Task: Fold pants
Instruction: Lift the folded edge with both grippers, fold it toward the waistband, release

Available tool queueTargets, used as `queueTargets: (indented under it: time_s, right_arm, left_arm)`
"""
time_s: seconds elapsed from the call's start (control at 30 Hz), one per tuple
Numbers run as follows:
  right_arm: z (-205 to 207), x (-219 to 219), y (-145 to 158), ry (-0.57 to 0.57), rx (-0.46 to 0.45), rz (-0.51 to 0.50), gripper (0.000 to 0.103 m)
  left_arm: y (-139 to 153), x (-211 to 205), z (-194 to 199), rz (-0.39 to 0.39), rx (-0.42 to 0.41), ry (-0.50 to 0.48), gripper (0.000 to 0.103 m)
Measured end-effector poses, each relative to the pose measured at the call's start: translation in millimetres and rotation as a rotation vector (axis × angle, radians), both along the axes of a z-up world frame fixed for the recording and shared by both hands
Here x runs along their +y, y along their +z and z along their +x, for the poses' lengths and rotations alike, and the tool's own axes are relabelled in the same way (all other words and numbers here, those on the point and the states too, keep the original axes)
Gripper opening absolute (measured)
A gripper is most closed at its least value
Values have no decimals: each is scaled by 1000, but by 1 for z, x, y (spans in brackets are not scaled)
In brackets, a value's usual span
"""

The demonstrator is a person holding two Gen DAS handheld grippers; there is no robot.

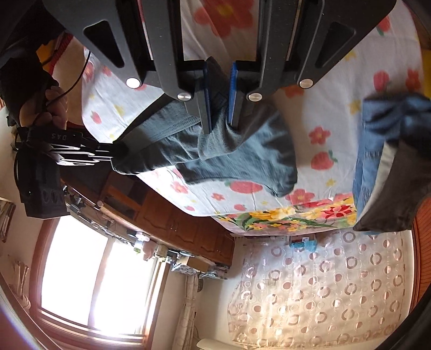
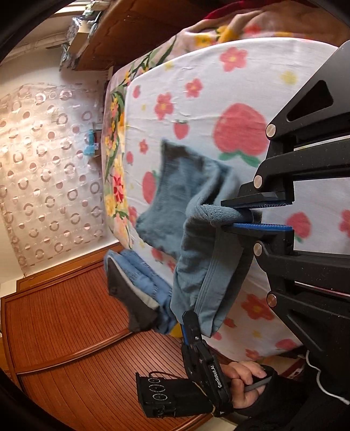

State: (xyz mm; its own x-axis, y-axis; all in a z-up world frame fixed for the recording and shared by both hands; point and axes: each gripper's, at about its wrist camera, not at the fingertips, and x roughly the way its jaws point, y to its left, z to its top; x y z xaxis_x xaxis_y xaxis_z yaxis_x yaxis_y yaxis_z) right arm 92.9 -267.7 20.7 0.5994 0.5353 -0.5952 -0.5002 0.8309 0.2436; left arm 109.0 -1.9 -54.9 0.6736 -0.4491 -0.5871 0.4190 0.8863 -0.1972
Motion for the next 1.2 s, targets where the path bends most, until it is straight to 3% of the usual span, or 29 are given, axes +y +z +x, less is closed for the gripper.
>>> queueTargets:
  time_s: [0.53, 0.9, 1.0, 1.07, 1.2]
  right_arm:
    - [91, 27, -15, -27, 60, -29, 9]
    - [138, 39, -35, -42, 136, -40, 9]
    - [140, 43, -34, -42, 115, -62, 9]
    - [137, 45, -33, -43, 104, -67, 12]
    - [123, 48, -27, -53, 57, -137, 24]
  left_arm:
    - [-13, -3, 91, 35, 83, 35, 12]
    - [-34, 1, 127, 43, 133, 42, 12]
    - [-36, 2, 125, 64, 129, 42, 20]
    - [-36, 4, 120, 91, 106, 52, 42]
    - [-34, 11, 107, 115, 83, 57, 48]
